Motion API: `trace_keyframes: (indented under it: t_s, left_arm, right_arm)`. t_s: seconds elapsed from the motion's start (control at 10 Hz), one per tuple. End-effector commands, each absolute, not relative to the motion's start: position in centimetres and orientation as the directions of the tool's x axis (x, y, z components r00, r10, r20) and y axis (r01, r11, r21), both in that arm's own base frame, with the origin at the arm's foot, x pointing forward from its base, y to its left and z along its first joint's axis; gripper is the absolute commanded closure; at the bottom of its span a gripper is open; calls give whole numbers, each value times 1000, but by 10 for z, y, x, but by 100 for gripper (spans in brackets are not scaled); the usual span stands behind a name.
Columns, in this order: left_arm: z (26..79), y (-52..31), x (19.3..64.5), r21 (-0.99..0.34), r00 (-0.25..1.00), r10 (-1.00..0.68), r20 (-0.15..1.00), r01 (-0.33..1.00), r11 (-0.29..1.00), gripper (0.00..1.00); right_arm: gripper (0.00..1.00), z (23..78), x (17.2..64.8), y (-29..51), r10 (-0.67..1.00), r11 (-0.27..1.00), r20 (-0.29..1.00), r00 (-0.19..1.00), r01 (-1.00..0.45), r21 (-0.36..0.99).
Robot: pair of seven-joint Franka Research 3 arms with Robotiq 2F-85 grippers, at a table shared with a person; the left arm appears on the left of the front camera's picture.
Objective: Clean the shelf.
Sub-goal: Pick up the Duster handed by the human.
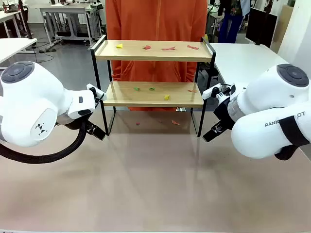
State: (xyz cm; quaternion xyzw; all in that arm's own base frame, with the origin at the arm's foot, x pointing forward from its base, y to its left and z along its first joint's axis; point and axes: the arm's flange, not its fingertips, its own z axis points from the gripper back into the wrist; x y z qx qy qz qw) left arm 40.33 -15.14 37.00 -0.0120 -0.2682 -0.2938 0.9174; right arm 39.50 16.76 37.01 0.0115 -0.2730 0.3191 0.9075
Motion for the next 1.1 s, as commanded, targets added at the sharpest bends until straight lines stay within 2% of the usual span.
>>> trace_keyframes:
  t_s: [0.0,0.9,1.0]
  left_arm:
    - [370,-151,403,136,683,-533,499,546,827,0]
    - [370,-151,403,135,684,-532,499,545,827,0]
    - [389,-152,396,99,654,-559,510,601,793,0]
  right_arm:
    - [0,370,395,168,573,796,503,647,-585,-153]
    - [0,370,395,168,573,796,502,647,-586,-154]
    - [0,393,406,165,561,801,531,636,-580,-151]
